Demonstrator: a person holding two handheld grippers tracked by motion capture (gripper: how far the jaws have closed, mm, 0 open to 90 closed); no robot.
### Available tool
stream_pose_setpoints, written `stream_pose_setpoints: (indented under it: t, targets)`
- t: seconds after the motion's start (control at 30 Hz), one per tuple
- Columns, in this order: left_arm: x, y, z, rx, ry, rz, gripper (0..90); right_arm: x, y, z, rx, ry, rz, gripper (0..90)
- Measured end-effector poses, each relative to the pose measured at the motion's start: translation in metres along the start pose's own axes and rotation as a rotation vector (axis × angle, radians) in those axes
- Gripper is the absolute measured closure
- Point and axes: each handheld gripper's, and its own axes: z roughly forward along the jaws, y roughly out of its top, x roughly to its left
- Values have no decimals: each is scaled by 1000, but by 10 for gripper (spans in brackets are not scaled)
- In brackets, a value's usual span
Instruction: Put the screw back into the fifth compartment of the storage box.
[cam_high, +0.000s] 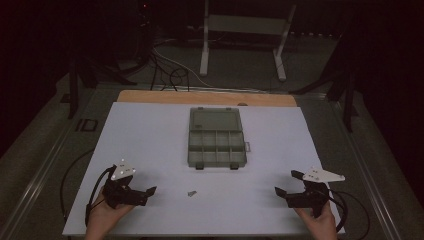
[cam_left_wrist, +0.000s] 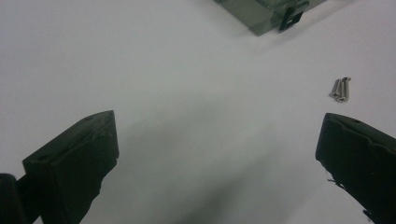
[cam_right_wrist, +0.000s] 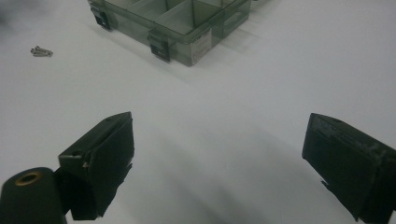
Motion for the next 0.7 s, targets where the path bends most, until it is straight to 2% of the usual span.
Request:
stream_pose_setpoints:
  t: [0.33,0.7]
  targets:
    - [-1,0,0,4,0,10,2,-1,0,1,9,-2,-5,89]
    - [-6,2,-2,6,-34,13,2,3,1,-1,5,0,-9,89]
